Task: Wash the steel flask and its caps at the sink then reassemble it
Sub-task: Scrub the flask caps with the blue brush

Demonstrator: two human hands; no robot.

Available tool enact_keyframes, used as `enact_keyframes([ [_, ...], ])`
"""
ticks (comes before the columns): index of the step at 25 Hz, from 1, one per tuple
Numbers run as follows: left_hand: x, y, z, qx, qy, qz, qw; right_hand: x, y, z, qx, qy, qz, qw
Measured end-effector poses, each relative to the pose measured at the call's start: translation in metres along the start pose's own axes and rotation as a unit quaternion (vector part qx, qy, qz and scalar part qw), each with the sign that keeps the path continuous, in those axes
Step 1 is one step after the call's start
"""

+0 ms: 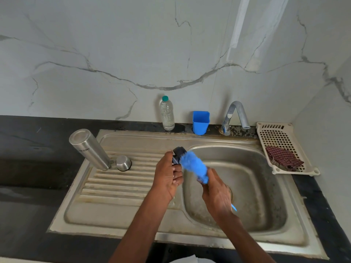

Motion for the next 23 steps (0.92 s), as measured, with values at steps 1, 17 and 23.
enact_keyframes([
  [1, 0.003, -0.001, -0.003, -0.004, -0.001, 0.003, 1.0, -0.006, -0.001, -0.006, 0.008, 0.02, 0.005, 1.0],
  [17, 0.023, -0.004, -0.006, -0.051, -0.059, 0.14, 0.987, 0.033, -0.014, -0.003, 0.072, 0.078, 0.041, 0.994],
  [23, 0.021, -0.005, -0.007, -0.057, -0.074, 0.135, 0.986, 0.035, -0.017, 0.016, 0.028, -0.029, 0.031, 0.999],
])
Point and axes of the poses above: each hand's wrist, its own x-axis towards the middle knuckle, its own y-axis out of the palm, z = x × y, the point moved 1 cm from there along x, towards the middle knuckle, and after that the axes turned 9 degrees about x, right-handed, at the moved point
